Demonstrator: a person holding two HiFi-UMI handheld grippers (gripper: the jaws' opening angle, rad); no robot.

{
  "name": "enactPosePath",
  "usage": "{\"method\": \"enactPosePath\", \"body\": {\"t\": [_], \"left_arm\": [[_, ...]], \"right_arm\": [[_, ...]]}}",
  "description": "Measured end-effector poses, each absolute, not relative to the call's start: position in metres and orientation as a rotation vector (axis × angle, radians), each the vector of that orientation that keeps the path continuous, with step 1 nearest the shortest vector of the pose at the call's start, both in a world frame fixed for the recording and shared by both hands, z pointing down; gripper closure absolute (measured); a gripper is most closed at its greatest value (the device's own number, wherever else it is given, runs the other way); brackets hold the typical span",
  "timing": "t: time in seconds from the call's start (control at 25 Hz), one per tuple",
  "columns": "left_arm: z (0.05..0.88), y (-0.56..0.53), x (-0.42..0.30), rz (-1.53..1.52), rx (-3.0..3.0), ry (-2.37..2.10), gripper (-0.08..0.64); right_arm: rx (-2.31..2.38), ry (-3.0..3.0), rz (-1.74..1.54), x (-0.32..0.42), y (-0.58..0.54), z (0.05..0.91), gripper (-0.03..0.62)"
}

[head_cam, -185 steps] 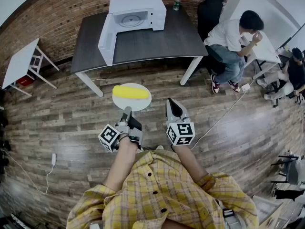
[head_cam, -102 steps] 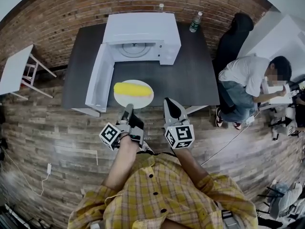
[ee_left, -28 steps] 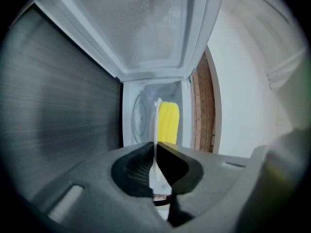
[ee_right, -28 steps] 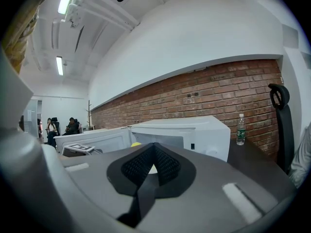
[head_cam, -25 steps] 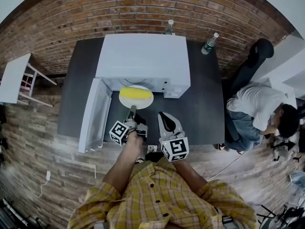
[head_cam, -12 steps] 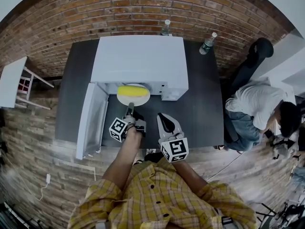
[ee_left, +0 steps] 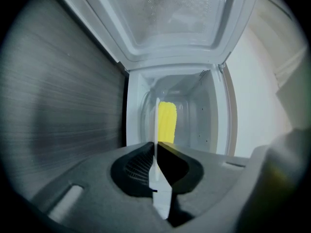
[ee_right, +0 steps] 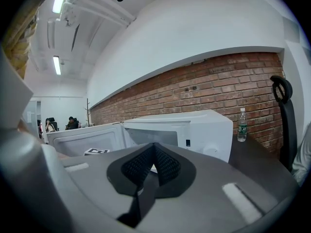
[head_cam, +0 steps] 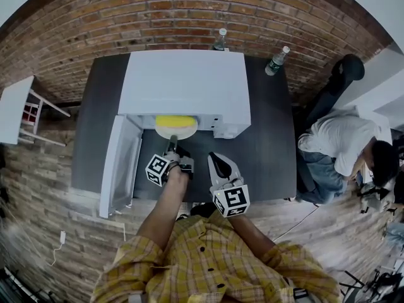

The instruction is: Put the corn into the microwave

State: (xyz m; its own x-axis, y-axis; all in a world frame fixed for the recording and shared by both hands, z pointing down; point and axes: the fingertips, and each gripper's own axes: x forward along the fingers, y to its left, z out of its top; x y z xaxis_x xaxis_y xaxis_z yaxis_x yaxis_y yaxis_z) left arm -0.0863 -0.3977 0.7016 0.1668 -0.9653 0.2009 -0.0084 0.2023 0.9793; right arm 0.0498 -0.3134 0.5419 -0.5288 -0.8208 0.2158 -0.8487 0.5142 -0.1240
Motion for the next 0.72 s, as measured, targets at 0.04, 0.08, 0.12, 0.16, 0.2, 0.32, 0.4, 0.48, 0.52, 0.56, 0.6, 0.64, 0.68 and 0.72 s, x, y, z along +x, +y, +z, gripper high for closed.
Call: {"method": "enactPosePath", "body": {"t": [0.04, 0.08, 0.12, 0.16, 0.2, 0.32, 0.4, 0.48, 0.52, 0.56, 0.6, 0.64, 0.68, 0.72], "left_arm": [[0.703, -0.399, -0.086, -0.947, 1.122, -1.169, 0.537], [0.705, -0.401, -0.085, -0.949, 1.116, -1.169, 0.537], [0.707, -0.403, -0.084, -0.95, 1.111, -1.17, 0.537], [0.709, -0.405, -0.084, -0.95, 1.107, -1.173, 0.537], [0.71, -0.406, -0.084, -0.949, 1.104, -1.176, 0.537], [0.716, -0.411, -0.085, -0.948, 1.098, -1.187, 0.537], [0.719, -0.413, -0.085, -0.95, 1.092, -1.195, 0.536], [0.721, -0.416, -0.086, -0.95, 1.09, -1.203, 0.535], [0.721, -0.418, -0.086, -0.948, 1.09, -1.206, 0.535], [0.722, -0.419, -0.086, -0.945, 1.088, -1.209, 0.535], [0.722, -0.42, -0.086, -0.943, 1.085, -1.211, 0.537], [0.722, -0.421, -0.086, -0.941, 1.081, -1.212, 0.538], [0.723, -0.422, -0.086, -0.94, 1.077, -1.214, 0.538], [0.723, -0.423, -0.086, -0.938, 1.076, -1.216, 0.538]], "right_arm": [[1.45, -2.62, 0.323, 0.05, -0.314, 0.542, 0.588], [1.449, -2.619, 0.322, 0.05, -0.314, 0.543, 0.588], [1.448, -2.617, 0.322, 0.051, -0.315, 0.544, 0.588], [1.446, -2.615, 0.324, 0.051, -0.316, 0.545, 0.588], [1.443, -2.615, 0.326, 0.051, -0.317, 0.546, 0.588], [1.434, -2.618, 0.323, 0.048, -0.318, 0.547, 0.588], [1.425, -2.621, 0.316, 0.047, -0.318, 0.546, 0.588], [1.422, -2.621, 0.312, 0.047, -0.318, 0.545, 0.589], [1.423, -2.619, 0.31, 0.048, -0.318, 0.545, 0.588], [1.425, -2.617, 0.308, 0.049, -0.318, 0.545, 0.588], [1.428, -2.616, 0.306, 0.05, -0.319, 0.545, 0.588], [1.431, -2.615, 0.303, 0.051, -0.319, 0.544, 0.588], [1.434, -2.615, 0.3, 0.052, -0.319, 0.543, 0.588], [1.437, -2.614, 0.294, 0.053, -0.319, 0.543, 0.588]]}}
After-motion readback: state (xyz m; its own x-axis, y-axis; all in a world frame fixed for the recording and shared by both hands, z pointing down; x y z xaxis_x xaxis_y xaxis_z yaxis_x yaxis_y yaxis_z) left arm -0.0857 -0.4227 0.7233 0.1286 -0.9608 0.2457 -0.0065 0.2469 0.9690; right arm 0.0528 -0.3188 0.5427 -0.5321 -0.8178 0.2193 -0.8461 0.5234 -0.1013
